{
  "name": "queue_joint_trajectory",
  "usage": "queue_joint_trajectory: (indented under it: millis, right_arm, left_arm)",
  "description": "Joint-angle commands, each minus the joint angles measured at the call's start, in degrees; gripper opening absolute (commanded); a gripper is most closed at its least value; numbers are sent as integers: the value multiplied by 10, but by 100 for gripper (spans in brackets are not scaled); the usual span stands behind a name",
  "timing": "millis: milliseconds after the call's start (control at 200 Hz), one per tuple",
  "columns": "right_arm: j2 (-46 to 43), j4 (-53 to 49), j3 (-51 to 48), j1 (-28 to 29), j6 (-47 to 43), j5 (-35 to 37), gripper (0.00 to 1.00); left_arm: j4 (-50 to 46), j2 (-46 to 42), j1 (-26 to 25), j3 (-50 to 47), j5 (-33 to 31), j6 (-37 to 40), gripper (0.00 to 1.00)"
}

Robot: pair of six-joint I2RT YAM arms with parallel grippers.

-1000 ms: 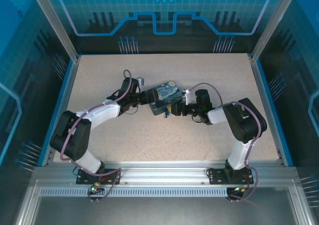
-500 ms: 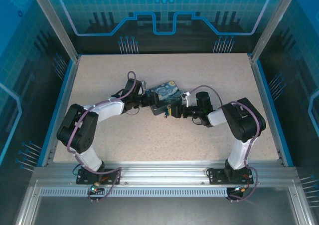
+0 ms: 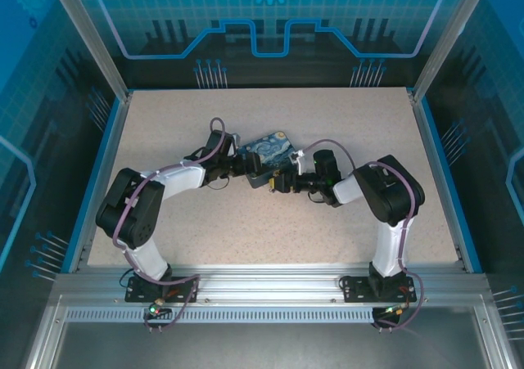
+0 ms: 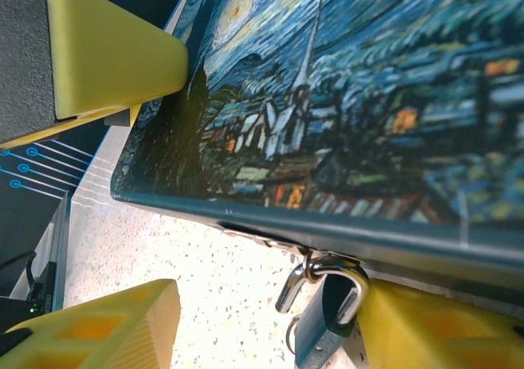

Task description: Unlock the padlock with the key

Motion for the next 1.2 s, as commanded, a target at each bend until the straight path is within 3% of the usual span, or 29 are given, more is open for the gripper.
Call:
queue_joint_trajectory:
  millis: [0,735,1190]
  right_arm:
    - [-13,-5,-10,-3,-1,-4,58]
    - [-5,22,-17,-13,1,-17,27]
    - [24,20,1,-13,42,22,29]
  left_arm:
    - [-12,-3,-1,-14,-13,10,86]
    - [-9,-7,-1,-18,-10,8,86]
    - [-6,-4,-7,-23,-15,7,86]
